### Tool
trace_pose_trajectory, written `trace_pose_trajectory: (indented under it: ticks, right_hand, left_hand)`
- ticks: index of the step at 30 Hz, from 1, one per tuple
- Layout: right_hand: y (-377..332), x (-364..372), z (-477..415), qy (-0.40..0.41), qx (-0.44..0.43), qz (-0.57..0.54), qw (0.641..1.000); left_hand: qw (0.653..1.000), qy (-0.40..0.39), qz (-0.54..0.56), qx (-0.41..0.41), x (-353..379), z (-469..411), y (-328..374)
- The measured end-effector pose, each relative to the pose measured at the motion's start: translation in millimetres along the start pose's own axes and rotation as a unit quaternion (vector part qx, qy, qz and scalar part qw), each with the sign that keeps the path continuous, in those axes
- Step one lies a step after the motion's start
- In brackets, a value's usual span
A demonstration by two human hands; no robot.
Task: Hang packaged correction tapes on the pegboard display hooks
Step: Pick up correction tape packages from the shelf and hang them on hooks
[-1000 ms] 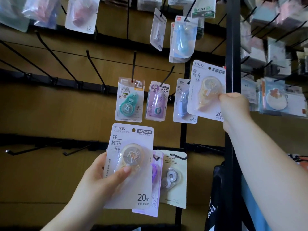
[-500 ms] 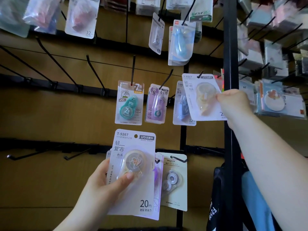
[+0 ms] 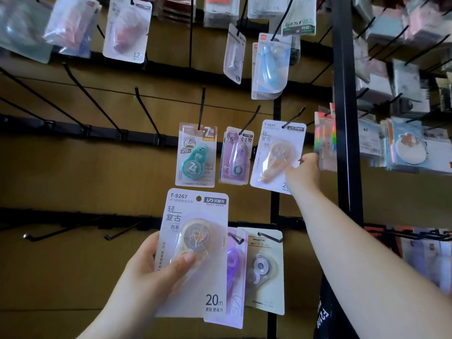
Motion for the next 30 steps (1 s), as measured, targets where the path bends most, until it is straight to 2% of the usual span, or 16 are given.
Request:
trace_pose_trajectory:
  ticks: [2, 5, 6, 8, 10, 12, 14, 17, 22, 24, 26, 28, 30]
  right_hand:
    - [-3.1, -3.1, 15.7, 0.035, -0.037, 0.010, 0.999]
    - [-17.6, -24.1, 49.3, 0.151, -0.141, 0.005, 0.978]
    - [-21.5, -23.5, 60.3, 0.137, -0.156, -0.019, 0.978]
    - [-31.5, -1.5, 83.9, 0.002, -0.182, -0.071, 0.981]
    - [-41.8, 25.2, 115.3, -0.146, -0.215, -0.078, 0.963]
    - [-38.3, 42.7, 137.6, -0.243, -0.195, -0.074, 0.947]
    - [-29.3, 50.5, 147.3, -0.298, -0.138, -0.095, 0.940]
    - [-22.6, 48.7, 146.4, -0.315, -0.062, -0.170, 0.931]
    - [-16.5, 38.6, 134.7, -0.254, -0.041, -0.215, 0.942]
    - [-16.3, 20.4, 114.0, -0.184, -0.039, -0.232, 0.954]
    - [-18.2, -8.2, 88.7, -0.104, -0.046, -0.199, 0.973]
    - [-23.8, -39.5, 64.6, -0.040, -0.062, -0.147, 0.986]
    - [-26.3, -63.0, 42.1, -0.005, -0.065, -0.120, 0.991]
  left_hand:
    - [1.000, 0.000, 0.004, 0.010, 0.7, -1.3, 2.3]
    - [0.999, 0.000, 0.017, 0.027, 7.1, -0.1, 7.0]
    - [0.999, 0.003, 0.023, 0.033, 9.0, 0.1, 8.3]
    - [0.999, 0.011, 0.031, 0.044, 12.6, 0.8, 11.3]
    - [0.998, 0.019, 0.035, 0.055, 16.1, 0.9, 16.0]
    - [0.997, 0.027, 0.036, 0.068, 19.5, 1.6, 21.0]
    - [0.996, 0.029, 0.034, 0.079, 23.1, 2.9, 24.3]
    - [0.996, 0.020, 0.028, 0.085, 28.5, 5.6, 25.2]
    - [0.988, 0.025, -0.037, 0.148, 34.6, 7.9, 38.7]
    - [0.968, 0.059, -0.137, 0.200, 29.3, 7.0, 46.6]
    - [0.939, 0.063, -0.234, 0.244, 28.4, 5.8, 51.7]
    - [0.926, 0.041, -0.285, 0.243, 30.5, 1.2, 46.6]
    - [0.927, 0.006, -0.314, 0.207, 33.8, -3.4, 32.7]
Point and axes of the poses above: each hand's wrist, its own z-axis away from the middle knuckle, its own x-axis out of the palm, y = z × x, the point moved 10 cm from there along -z, towards the middle knuckle, and after that the axes turned 7 degrees about z, right-handed, at the moved point
